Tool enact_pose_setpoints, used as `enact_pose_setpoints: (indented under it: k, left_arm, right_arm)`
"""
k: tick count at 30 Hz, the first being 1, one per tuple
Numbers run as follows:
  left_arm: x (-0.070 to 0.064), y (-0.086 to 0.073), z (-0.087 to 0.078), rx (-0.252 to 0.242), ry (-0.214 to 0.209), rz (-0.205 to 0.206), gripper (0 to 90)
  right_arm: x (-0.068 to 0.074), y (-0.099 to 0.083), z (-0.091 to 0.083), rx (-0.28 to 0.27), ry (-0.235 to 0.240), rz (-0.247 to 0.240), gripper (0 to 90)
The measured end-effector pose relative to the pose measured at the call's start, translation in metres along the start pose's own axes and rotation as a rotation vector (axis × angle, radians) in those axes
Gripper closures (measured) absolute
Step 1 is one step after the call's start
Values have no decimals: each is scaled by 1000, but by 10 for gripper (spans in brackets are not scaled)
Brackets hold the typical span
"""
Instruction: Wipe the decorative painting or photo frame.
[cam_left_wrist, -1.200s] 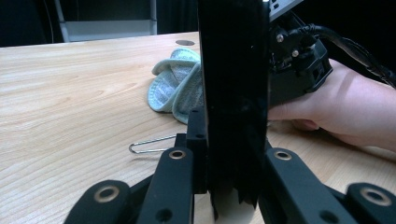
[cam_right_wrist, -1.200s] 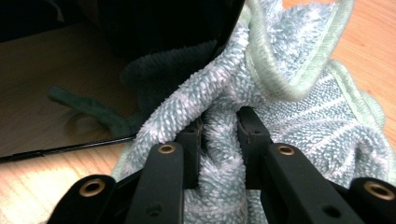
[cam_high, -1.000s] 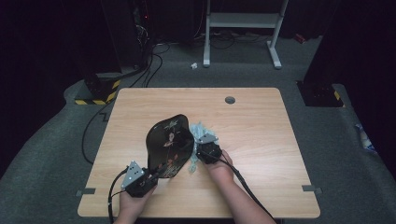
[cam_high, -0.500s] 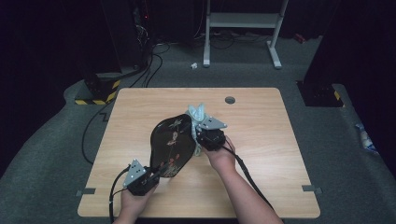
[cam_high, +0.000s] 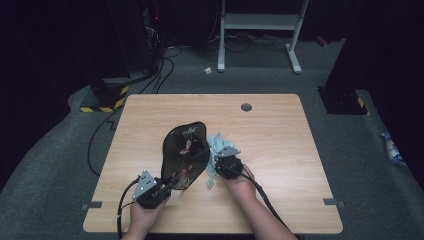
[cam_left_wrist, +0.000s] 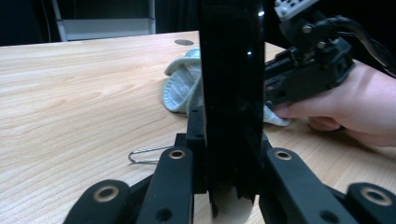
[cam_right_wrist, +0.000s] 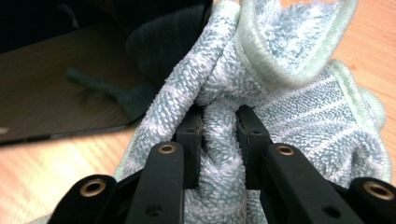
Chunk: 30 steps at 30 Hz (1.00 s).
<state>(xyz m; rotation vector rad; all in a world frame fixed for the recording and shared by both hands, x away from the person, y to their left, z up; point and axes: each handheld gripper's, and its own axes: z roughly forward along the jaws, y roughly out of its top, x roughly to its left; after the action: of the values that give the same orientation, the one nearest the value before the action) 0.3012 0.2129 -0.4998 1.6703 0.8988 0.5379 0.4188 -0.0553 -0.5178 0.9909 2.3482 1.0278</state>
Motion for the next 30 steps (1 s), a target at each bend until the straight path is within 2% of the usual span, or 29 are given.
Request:
enact_pose_setpoints:
  k: [6, 17, 22, 26, 30]
  left_arm:
    - [-1, 0, 1, -4, 8, 2, 785]
    - [-2, 0, 1, -4, 12, -3, 785]
    - [-2, 0, 1, -2, 13, -6, 784]
    - [-3, 0, 1, -1, 14, -7, 783]
    - [-4, 0, 4, -6, 22, -17, 782]
  right_arm:
    - [-4, -4, -18, -26, -19, -2, 750]
    - [-22, -2, -62, -131, -59, 27, 744]
    - [-28, -3, -77, -163, -78, 31, 739]
    - [-34, -10, -89, -172, -95, 38, 734]
    - [-37, -25, -100, -163, -118, 52, 731]
